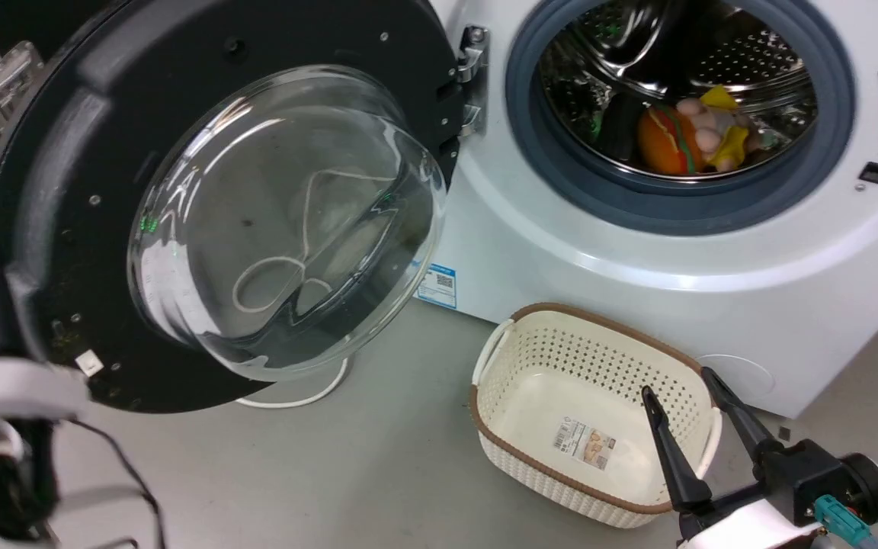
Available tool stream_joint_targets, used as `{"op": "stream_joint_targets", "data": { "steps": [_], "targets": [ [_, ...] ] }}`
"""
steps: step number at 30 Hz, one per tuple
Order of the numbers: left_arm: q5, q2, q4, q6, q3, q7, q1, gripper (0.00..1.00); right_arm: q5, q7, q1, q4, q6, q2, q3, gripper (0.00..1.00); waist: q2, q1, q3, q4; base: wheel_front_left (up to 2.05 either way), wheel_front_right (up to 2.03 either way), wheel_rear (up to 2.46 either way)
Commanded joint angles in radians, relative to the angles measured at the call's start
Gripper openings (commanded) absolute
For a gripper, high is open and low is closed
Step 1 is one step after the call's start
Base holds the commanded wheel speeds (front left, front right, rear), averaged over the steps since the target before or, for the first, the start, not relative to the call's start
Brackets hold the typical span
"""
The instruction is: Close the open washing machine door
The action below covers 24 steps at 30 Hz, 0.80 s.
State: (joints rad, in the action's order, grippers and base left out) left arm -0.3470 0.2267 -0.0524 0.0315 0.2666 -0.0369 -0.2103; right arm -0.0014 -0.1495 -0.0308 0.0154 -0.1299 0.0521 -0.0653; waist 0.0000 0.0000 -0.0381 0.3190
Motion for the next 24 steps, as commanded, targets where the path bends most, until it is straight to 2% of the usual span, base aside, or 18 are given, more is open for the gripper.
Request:
{"op": "stream_joint_targets", "data": {
  "steps": [1,9,12,16,20,21,24],
  "targets": [
    [-0.042,0.029,0.052,-0.001,0.016,0.043,-0.056,0.00,-0.010,-0.012,-0.010,0.011,0.000,-0.001,0.002,1.00,0.0000,0.0000,-0.005,0.009,0.00,0.00,0.00],
    [-0.213,0.115,0.312,-0.105,0.114,0.207,-0.285,0.00,-0.016,-0.028,-0.009,0.027,-0.001,-0.001,-0.006,1.00,0.0000,0.0000,-0.037,0.012,0.00,0.00,0.00],
    [-0.269,0.139,0.401,-0.131,0.137,0.278,-0.339,0.00,-0.017,-0.035,-0.008,0.029,-0.001,-0.001,-0.009,1.00,0.0000,0.0000,-0.047,0.012,0.00,0.00,0.00],
    [-0.340,0.159,0.481,-0.131,0.148,0.378,-0.393,0.00,-0.019,-0.043,-0.006,0.033,-0.001,0.001,-0.016,1.00,0.0000,0.0000,-0.060,0.014,0.00,0.00,0.00],
    [-0.440,0.151,0.526,-0.116,0.170,0.486,-0.453,0.00,-0.016,-0.051,-0.003,0.042,-0.001,0.006,-0.017,1.00,0.0000,0.0000,-0.070,0.020,0.00,0.00,0.00],
    [-0.440,0.151,0.526,-0.116,0.170,0.486,-0.453,0.00,-0.016,-0.051,-0.003,0.042,-0.001,0.006,-0.017,1.00,0.0000,0.0000,-0.070,0.020,0.00,0.00,0.00],
    [-0.525,0.157,0.545,-0.101,0.183,0.610,-0.479,0.00,-0.014,-0.060,-0.001,0.051,-0.001,0.009,-0.015,1.00,0.0000,0.0000,-0.076,0.026,0.00,0.00,0.00]
  ]
}}
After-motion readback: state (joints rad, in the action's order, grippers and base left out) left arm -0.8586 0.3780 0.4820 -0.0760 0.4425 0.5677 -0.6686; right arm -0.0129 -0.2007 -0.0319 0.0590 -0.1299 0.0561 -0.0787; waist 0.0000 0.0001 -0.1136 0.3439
